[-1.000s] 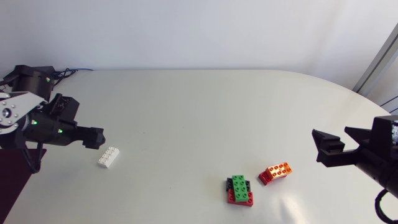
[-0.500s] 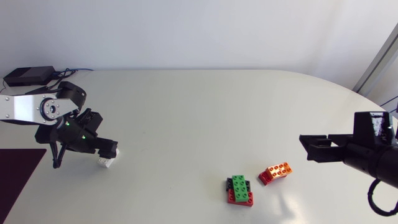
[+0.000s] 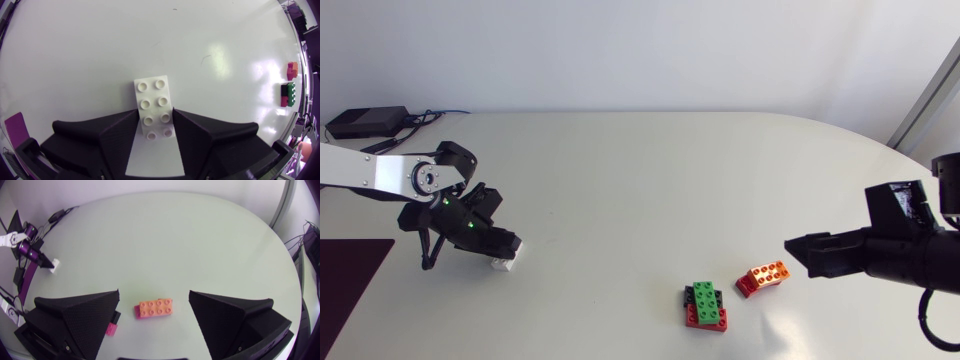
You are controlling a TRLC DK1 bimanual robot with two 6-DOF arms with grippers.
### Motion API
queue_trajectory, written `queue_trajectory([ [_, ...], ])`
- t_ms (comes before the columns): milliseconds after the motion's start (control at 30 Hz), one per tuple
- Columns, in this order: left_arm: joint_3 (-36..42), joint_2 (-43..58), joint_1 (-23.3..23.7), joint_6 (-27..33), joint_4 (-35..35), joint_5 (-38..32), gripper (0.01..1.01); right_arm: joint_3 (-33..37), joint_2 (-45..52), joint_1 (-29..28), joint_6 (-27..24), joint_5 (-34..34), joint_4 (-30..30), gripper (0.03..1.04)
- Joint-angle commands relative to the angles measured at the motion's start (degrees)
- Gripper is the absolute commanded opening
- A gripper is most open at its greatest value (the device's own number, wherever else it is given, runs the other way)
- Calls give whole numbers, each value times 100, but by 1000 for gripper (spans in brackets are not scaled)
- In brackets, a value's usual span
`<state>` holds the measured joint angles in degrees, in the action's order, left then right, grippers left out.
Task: Sort duplo bricks by size, large to the right and small to the left
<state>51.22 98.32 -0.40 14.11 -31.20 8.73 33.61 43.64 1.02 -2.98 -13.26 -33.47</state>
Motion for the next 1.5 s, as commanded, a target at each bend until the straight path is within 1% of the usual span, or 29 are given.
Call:
queue_trajectory([
  [0,72,161,-56,136,-18,85,298,173,374,92,-554,-125,-318,1000],
  [67,46,91,-91,189,-18,111,280,190,646,136,-853,-160,-388,1000],
  [100,37,20,-118,215,-18,120,274,181,760,136,-915,-151,-362,998],
  [300,99,-534,-364,224,-44,296,274,287,1543,206,-994,-28,-168,995],
  [400,160,-701,-636,215,-53,348,274,225,1833,364,-994,113,-10,995],
  [567,380,-744,-1304,162,-53,366,274,129,2263,584,-950,306,192,993],
  [767,881,-454,-2025,13,-114,357,274,94,2747,610,-950,561,517,972],
  [933,1224,3,-2623,-5,-114,366,274,94,2931,619,-967,684,596,966],
  [1067,1575,354,-3053,-145,-123,357,274,50,3089,663,-967,710,676,966],
  [1200,1927,653,-3361,-172,-176,357,274,-29,3195,777,-967,798,816,966],
  [1300,2129,802,-3475,-216,-220,357,274,-65,3327,865,-967,877,895,962],
  [1333,2190,846,-3502,-216,-229,357,274,-73,3379,883,-967,921,930,954],
  [1400,2305,943,-3554,-224,-237,357,274,-117,3450,892,-967,930,1045,880],
  [1467,2392,1031,-3598,-224,-246,366,274,-179,3450,909,-958,956,1220,733],
])
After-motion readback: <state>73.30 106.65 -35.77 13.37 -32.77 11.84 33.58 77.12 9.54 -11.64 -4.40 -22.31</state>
